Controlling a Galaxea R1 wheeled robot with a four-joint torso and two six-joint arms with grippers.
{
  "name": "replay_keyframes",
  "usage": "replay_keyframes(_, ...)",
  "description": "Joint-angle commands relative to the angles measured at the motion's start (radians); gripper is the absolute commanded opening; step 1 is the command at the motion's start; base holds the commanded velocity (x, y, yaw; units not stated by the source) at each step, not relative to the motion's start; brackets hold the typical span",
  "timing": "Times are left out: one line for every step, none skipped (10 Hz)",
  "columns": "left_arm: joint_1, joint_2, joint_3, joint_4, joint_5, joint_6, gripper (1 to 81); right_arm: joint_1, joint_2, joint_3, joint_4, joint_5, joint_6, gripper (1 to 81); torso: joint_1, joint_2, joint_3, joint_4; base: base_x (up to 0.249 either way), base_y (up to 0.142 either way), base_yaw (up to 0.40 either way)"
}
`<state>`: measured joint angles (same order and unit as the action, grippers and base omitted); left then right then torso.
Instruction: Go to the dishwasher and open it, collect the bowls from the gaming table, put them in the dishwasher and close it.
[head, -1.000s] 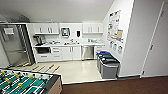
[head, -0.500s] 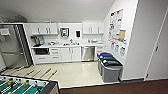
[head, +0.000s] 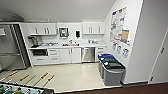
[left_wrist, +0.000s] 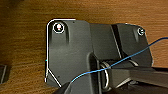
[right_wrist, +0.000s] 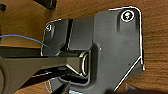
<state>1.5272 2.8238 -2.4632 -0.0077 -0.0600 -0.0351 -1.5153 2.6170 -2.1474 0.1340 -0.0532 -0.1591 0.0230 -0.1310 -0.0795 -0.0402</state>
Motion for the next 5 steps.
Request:
replay_keyframes(-0.055,-0.012,0.001,-0.006,0.048,-0.005,81.1,0.057,-0.018,0.003,0.01,-0.062,-0.002,81.1,0.0,0.0,0.0,0.0,0.275,0.0,0.0)
replay_keyframes(-0.055,-0.012,0.001,-0.006,0.048,-0.005,81.1,0.057,-0.012,-0.006,0.012,-0.062,-0.002,81.1,0.0,0.0,0.0,0.0,0.275,0.0,0.0)
replay_keyframes(-0.055,-0.012,0.001,-0.006,0.048,-0.005,81.1,0.057,-0.006,-0.015,0.012,-0.062,-0.003,81.1,0.0,0.0,0.0,0.0,0.275,0.0,0.0)
replay_keyframes(-0.054,-0.012,0.001,-0.006,0.048,-0.005,81.1,0.057,-0.003,-0.021,0.01,-0.062,-0.002,81.1,0.0,0.0,0.0,0.0,0.275,0.0,0.0)
replay_keyframes(-0.055,-0.012,0.001,-0.006,0.048,-0.005,81.1,0.06,-0.001,-0.024,0.01,-0.062,-0.002,81.1,0.0,0.0,0.0,0.0,0.275,0.0,0.0)
